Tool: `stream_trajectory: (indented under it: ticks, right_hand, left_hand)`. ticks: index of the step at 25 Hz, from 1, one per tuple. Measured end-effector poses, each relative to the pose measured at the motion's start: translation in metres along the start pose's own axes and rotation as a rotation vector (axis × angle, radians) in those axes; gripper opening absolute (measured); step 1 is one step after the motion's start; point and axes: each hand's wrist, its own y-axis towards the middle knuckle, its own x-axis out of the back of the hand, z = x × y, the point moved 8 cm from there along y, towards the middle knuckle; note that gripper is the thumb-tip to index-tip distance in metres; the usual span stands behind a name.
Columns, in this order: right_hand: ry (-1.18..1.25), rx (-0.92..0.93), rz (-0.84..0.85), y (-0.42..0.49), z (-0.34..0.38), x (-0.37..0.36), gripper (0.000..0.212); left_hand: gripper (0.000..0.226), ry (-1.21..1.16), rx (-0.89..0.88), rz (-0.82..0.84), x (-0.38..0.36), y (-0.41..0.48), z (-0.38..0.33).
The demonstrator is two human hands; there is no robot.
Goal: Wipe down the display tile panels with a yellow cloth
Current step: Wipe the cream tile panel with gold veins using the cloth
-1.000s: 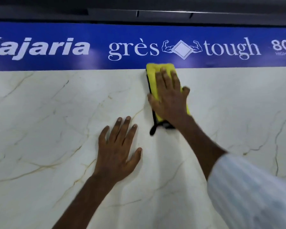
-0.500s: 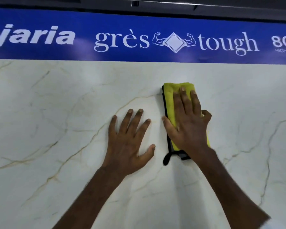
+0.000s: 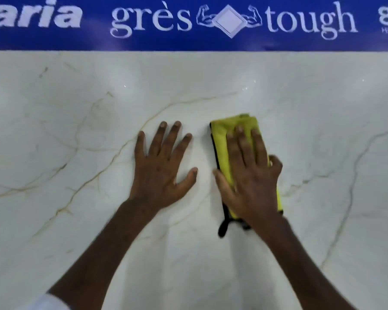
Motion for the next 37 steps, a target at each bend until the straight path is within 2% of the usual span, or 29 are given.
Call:
stream_trajectory:
  ticks: [2, 4, 6, 9, 12, 16, 19, 21, 25, 27, 29, 31, 33, 37]
  right_hand:
    - [-0.009, -0.017, 0.042, -0.069, 0.011, 0.011, 0.076]
    - [-0.018, 0.012, 0.059, -0.089, 0.017, 0.015, 0.077]
    - [-0.044, 0.021, 0.064, -0.055, 0.011, 0.010, 0.077]
    - [-0.054, -0.030, 0.074, 0.019, 0.000, -0.001, 0.074]
    - [-0.073, -0.054, 0.045, 0.018, -0.004, -0.004, 0.074]
    - [-0.056, -0.082, 0.045, -0.105, 0.010, 0.010, 0.076]
    - [-0.015, -0.069, 0.117, -0.220, 0.032, 0.021, 0.076]
    - [-0.006, -0.078, 0.157, -0.258, 0.042, 0.026, 0.075]
    - [-0.017, -0.054, 0.177, -0.191, 0.036, 0.019, 0.075]
    - [-0.040, -0.092, 0.148, -0.151, 0.025, 0.018, 0.073]
    - [-0.052, -0.145, 0.130, -0.154, 0.023, 0.019, 0.073]
    - [-0.033, -0.161, 0.145, -0.200, 0.036, 0.020, 0.075]
    - [-0.014, -0.148, 0.196, -0.272, 0.049, 0.022, 0.076]
    - [0.068, -0.042, 0.341, -0.408, 0.067, 0.037, 0.060]
  left_hand:
    - [0.071, -0.027, 0.009, 0.009, 0.002, 0.000, 0.002]
    - [0.066, -0.100, 0.047, -0.029, 0.013, -0.011, -0.004]
    - [0.063, -0.158, 0.078, -0.063, 0.028, -0.041, -0.022]
    - [0.067, -0.116, 0.014, 0.021, 0.034, -0.100, -0.055]
    - [0.073, -0.123, -0.058, 0.120, 0.019, -0.116, -0.056]
    - [0.075, -0.081, -0.098, 0.143, 0.009, -0.120, -0.057]
    - [0.076, -0.087, -0.090, 0.138, 0.008, -0.121, -0.056]
    - [0.077, -0.080, -0.096, 0.158, 0.008, -0.119, -0.056]
    - [0.067, -0.176, -0.048, 0.116, 0.023, -0.126, -0.063]
    - [0.064, -0.229, 0.054, 0.120, 0.035, -0.161, -0.074]
    - [0.068, -0.246, 0.018, 0.166, 0.039, -0.209, -0.094]
    - [0.075, -0.214, -0.079, 0.226, 0.030, -0.242, -0.105]
    - [0.076, -0.189, -0.078, 0.219, 0.021, -0.250, -0.104]
    - [0.076, -0.171, -0.073, 0.215, 0.018, -0.250, -0.107]
